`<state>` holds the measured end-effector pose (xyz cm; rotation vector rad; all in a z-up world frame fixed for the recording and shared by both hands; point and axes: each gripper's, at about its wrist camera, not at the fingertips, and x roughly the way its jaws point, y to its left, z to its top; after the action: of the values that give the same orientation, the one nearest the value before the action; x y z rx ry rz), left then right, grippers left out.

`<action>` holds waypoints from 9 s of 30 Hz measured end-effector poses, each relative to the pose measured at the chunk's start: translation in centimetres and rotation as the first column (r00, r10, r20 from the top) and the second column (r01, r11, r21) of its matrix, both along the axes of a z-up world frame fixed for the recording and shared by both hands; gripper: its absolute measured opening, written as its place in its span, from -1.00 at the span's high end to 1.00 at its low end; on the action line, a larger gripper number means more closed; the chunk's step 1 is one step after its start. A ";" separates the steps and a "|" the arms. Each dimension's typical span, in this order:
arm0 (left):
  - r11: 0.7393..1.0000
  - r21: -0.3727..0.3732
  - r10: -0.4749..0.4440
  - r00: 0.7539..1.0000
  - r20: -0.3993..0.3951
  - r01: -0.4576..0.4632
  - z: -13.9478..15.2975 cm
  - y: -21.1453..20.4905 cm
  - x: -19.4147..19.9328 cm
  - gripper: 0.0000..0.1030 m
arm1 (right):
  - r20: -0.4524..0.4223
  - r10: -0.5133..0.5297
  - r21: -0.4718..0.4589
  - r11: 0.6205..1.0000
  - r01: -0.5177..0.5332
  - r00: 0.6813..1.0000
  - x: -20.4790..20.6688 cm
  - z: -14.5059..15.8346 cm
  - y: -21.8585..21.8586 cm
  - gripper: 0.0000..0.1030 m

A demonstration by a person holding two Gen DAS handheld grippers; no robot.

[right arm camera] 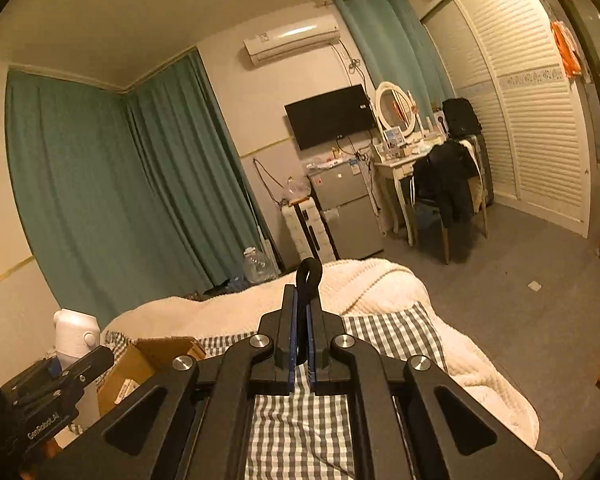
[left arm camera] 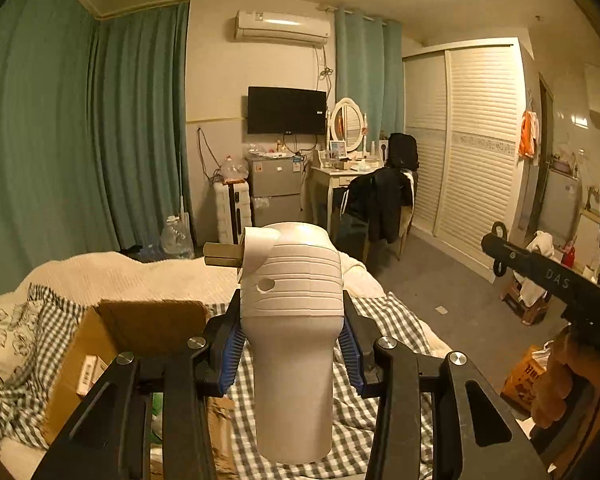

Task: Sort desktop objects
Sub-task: 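Carry the white device and black ring over the cardboard box, then lower the device and ring into the box and open both tools, then withdraw both tools from the box toward the white tubes on the bed, then grasp the white tube with purple label using the left tool, then grasp the white translucent tube with the right tool while the left tool holds its tube, then carry both tubes over the cardboard box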

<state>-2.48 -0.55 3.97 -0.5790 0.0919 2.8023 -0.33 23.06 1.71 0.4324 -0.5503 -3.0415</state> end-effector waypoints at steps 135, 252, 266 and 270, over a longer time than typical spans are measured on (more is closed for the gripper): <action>0.944 -0.199 -0.154 0.883 0.444 0.264 -19.1 4.2 -1.9 -0.96 | 0.773 0.259 0.262 0.701 -0.663 0.579 -1.2 -24.5 -7.3 -0.09; 0.982 0.186 0.001 0.983 0.182 -0.036 -3.9 -16.6 -4.9 0.57 | 0.791 -0.142 -0.088 0.936 0.340 0.596 -2.0 -25.4 2.4 0.61; 0.977 0.202 0.027 0.978 0.207 -0.070 -4.7 -18.0 -6.1 0.57 | 0.735 -0.098 -0.160 0.937 0.311 0.672 -5.2 -25.6 2.1 0.80; 0.976 0.207 0.028 0.980 0.196 -0.070 -4.6 -18.1 -5.9 0.57 | 0.655 -0.164 -0.059 0.962 0.266 0.738 -4.9 -21.6 0.4 0.83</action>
<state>-8.37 -18.61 -0.58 -0.8021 -0.2626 2.7378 -5.25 23.47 -19.89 1.5432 -0.8935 -2.9531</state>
